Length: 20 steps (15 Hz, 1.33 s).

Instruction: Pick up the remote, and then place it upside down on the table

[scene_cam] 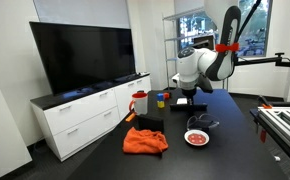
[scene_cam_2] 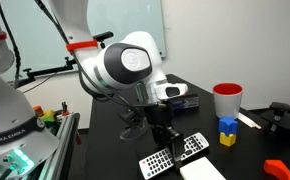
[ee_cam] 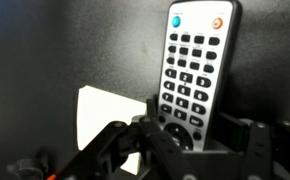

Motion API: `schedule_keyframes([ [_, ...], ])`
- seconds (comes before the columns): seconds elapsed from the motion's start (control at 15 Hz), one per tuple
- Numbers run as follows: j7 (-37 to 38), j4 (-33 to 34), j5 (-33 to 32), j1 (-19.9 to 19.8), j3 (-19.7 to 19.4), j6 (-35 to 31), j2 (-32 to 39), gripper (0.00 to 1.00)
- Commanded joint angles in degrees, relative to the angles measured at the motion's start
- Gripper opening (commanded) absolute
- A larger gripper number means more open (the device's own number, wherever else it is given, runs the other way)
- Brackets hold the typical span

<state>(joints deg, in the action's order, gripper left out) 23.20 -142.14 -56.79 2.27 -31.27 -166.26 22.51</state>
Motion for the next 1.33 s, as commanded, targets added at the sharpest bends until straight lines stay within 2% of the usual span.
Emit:
schedule_keyframes([
  [0.0,2.5,-0.2,-0.5,0.4,-0.8,-1.2,-0.5,0.82],
  [0.13,2.6,-0.7,0.0,0.2,-0.6,-1.0,-1.4,0.97],
  [0.2,1.7,-1.3,1.0,-0.4,-0.1,-0.9,-2.3,1.00],
  [0.53,-3.4,-3.9,8.9,-3.9,3.2,-0.1,-6.9,1.00],
  [0.67,-6.4,-4.3,15.6,-7.9,7.4,1.5,-7.4,1.00],
  [1.0,-18.5,-2.6,35.2,-14.3,13.8,4.2,-6.3,1.00],
  [1.27,-25.7,-0.1,42.4,-16.2,15.9,7.2,-8.1,1.00],
])
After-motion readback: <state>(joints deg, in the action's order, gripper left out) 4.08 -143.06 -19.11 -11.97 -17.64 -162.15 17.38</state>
